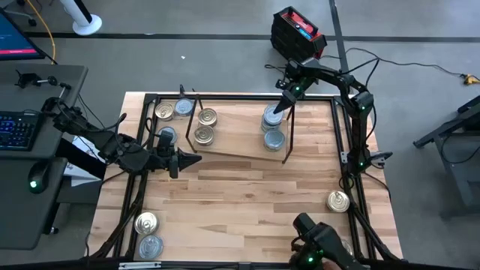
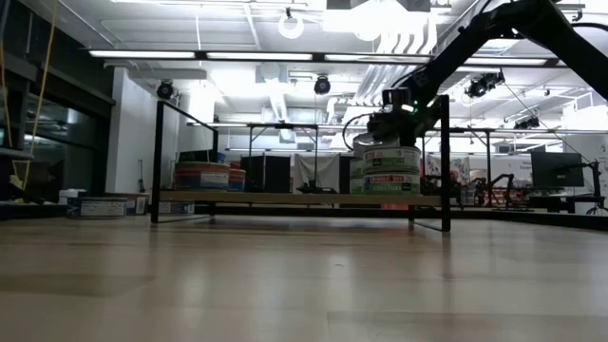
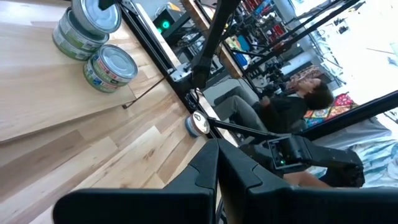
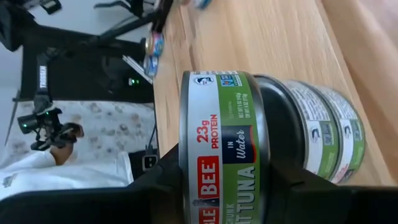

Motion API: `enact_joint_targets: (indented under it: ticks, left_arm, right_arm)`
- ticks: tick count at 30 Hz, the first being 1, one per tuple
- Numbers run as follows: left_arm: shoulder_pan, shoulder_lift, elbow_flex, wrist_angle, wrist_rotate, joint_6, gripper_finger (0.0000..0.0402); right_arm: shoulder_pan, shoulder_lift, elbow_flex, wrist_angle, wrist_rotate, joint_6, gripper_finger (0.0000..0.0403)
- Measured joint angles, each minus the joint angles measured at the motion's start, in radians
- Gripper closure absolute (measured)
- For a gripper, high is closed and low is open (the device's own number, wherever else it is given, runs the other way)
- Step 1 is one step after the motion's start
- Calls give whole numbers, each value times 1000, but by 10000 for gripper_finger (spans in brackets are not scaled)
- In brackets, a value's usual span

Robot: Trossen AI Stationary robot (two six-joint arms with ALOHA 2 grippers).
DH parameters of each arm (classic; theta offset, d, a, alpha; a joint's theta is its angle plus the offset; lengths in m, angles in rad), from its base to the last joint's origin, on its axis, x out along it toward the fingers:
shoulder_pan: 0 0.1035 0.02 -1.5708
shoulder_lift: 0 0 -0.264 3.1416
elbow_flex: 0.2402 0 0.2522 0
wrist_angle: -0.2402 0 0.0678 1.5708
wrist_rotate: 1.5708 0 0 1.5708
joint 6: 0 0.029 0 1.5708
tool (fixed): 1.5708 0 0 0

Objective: Stack canned seafood by type on shelf
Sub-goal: Stack the green tuna can on top of the other green tuna can on the shelf

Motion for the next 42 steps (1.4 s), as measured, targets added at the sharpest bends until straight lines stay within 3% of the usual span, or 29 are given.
enact_joint_targets:
  ticks: [3, 9, 13, 21, 30, 42]
  left_arm:
    - [0, 0, 0, 0, 20, -1, 402]
    - [0, 0, 0, -1, 58, -8, 402]
    - [0, 0, 0, -3, 58, 1, 402]
    - [0, 0, 0, -23, 58, 2, 401]
    - [0, 0, 0, -32, 58, 3, 401]
    - [0, 0, 0, -32, 58, 9, 402]
  right_arm:
    - [16, -5, 3, -7, 55, 28, 287]
    - [25, -2, 1, 7, 108, 47, 188]
    - [25, -3, 1, 12, 103, 52, 155]
    - [27, -4, 2, 85, 97, 42, 149]
    - [46, 2, 137, 98, 255, 63, 147]
    - [108, 0, 128, 52, 291, 52, 147]
